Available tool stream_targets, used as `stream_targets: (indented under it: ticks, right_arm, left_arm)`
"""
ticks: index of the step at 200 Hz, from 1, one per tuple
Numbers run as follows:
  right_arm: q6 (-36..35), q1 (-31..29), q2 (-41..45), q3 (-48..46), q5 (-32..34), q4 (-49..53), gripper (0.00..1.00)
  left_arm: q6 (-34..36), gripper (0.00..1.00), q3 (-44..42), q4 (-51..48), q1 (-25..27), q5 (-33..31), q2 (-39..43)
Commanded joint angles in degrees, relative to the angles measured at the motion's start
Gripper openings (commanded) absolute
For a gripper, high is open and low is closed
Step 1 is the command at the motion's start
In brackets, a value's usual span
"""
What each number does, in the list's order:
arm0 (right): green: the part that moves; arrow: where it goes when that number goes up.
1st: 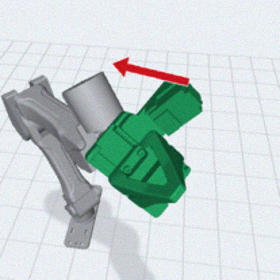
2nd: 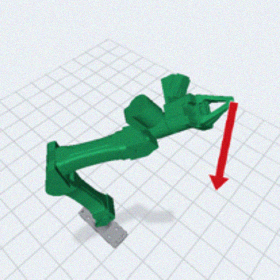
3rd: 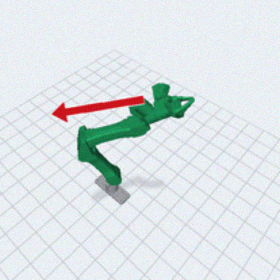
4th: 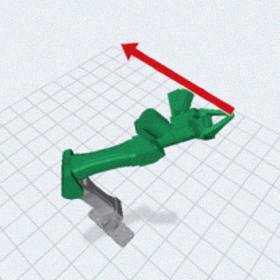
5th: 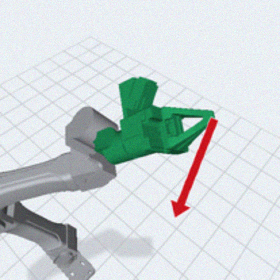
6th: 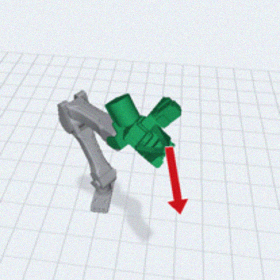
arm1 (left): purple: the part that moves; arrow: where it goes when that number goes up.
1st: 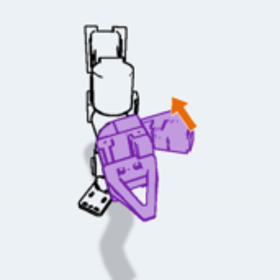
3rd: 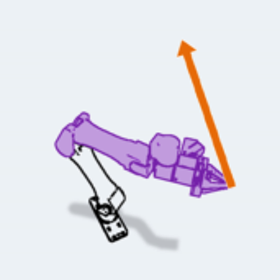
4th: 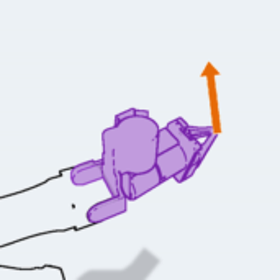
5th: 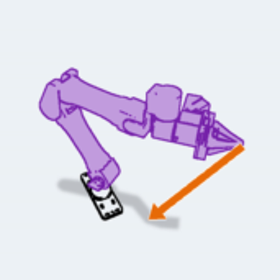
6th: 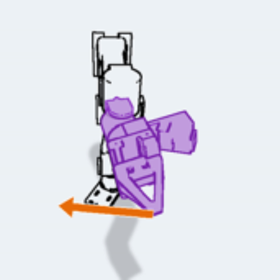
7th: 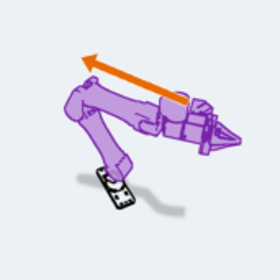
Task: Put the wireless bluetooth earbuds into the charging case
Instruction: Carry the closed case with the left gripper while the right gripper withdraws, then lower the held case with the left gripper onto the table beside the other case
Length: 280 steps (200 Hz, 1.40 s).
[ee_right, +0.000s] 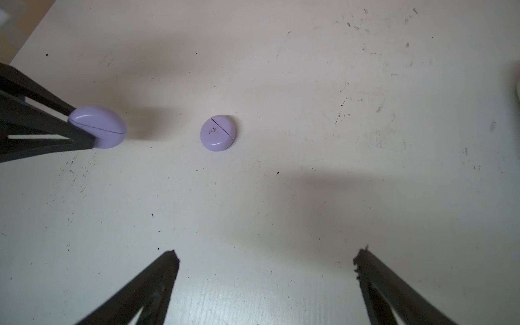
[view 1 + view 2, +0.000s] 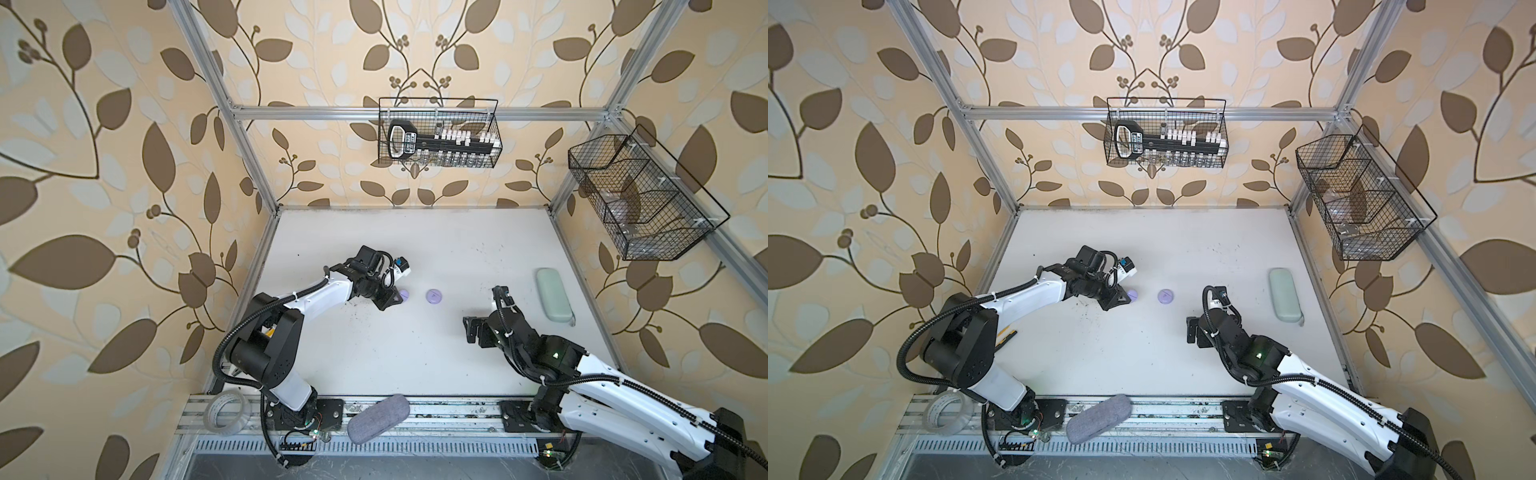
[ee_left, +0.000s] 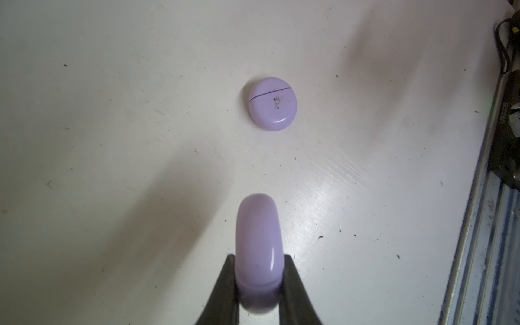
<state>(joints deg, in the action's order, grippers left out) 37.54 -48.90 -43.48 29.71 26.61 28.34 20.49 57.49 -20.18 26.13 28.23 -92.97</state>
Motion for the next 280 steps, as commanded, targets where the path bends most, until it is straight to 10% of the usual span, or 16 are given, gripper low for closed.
stream_targets:
  ticks: [1, 84, 280]
  right_arm:
    - [-1.6, -1.8, 2.7, -1.9, 3.8, 0.3, 1.00]
    - [-4.3, -4.6, 14.7, -6.5, 3.9, -2.6, 1.00]
    - [-4.7, -11.8, 13.2, -6.4, 8.8, -3.8, 1.00]
  left_arm:
    - [-1.8, 0.10, 4.0, -2.7, -0.7, 3.2, -2.6]
    - [-5.3, 0.10, 11.0, -5.5, -0.7, 6.1, -11.8]
    - [-5.5, 0.11, 16.8, -12.6, -0.9, 12.5, -20.3]
